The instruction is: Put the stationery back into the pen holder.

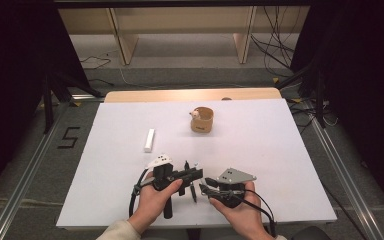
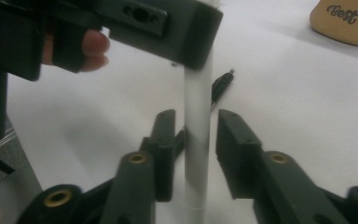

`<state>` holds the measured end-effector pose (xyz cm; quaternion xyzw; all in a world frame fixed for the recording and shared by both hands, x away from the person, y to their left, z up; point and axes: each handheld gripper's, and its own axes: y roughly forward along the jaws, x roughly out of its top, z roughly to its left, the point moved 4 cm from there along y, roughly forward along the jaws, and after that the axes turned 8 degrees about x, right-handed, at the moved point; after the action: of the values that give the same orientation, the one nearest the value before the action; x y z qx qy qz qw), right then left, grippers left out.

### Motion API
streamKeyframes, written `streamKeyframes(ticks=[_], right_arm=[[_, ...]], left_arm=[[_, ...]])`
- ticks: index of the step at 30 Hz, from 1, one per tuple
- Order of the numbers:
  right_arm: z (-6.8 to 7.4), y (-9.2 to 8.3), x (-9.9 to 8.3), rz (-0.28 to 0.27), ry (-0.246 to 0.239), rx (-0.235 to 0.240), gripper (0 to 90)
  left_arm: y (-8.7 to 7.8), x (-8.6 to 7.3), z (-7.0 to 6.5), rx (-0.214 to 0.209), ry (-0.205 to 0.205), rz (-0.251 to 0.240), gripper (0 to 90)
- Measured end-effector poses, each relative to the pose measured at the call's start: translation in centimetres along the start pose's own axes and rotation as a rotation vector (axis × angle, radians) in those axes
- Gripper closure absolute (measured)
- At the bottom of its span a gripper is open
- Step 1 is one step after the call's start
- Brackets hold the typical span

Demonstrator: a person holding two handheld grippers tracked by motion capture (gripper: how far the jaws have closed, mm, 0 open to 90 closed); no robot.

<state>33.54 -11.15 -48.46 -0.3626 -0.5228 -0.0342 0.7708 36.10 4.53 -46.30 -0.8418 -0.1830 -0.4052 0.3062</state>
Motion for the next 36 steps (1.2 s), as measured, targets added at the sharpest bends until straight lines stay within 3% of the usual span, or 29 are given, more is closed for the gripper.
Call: streamKeyframes(ticks=[5, 13, 27, 31, 33, 36], right_arm=[[-0.21, 0.25, -0.23, 0.004, -0.015, -0.002, 61.0], [-0.33, 0.72, -0.57, 0.003, -0.038, -0.004, 61.8], [-0.22, 0.73, -0.24, -0.019, -0.057, -0.01, 77.7], [-0.18, 0.69, -0.13, -0.028, -0.06, -0.016, 78.5], [-0.18, 0.61, -0.07, -0.031, -0.062, -0.019, 78.7], [-0.26, 0.54, 0.14, -0.045, -0.057, -0.02, 78.8]], left_arm=[[-0.04, 0.24, -0.11, 0.004, 0.018, -0.015, 78.3], [-0.01, 0.28, 0.0, 0.02, 0.045, -0.016, 78.3], [0.05, 0.24, -0.07, 0.019, 0.063, -0.014, 78.2], [0.01, 0.32, -0.15, 0.016, 0.071, -0.021, 78.0], [-0.01, 0.37, -0.17, 0.021, 0.089, -0.028, 77.4], [-0.03, 0.28, -0.08, 0.053, 0.142, -0.03, 68.1]])
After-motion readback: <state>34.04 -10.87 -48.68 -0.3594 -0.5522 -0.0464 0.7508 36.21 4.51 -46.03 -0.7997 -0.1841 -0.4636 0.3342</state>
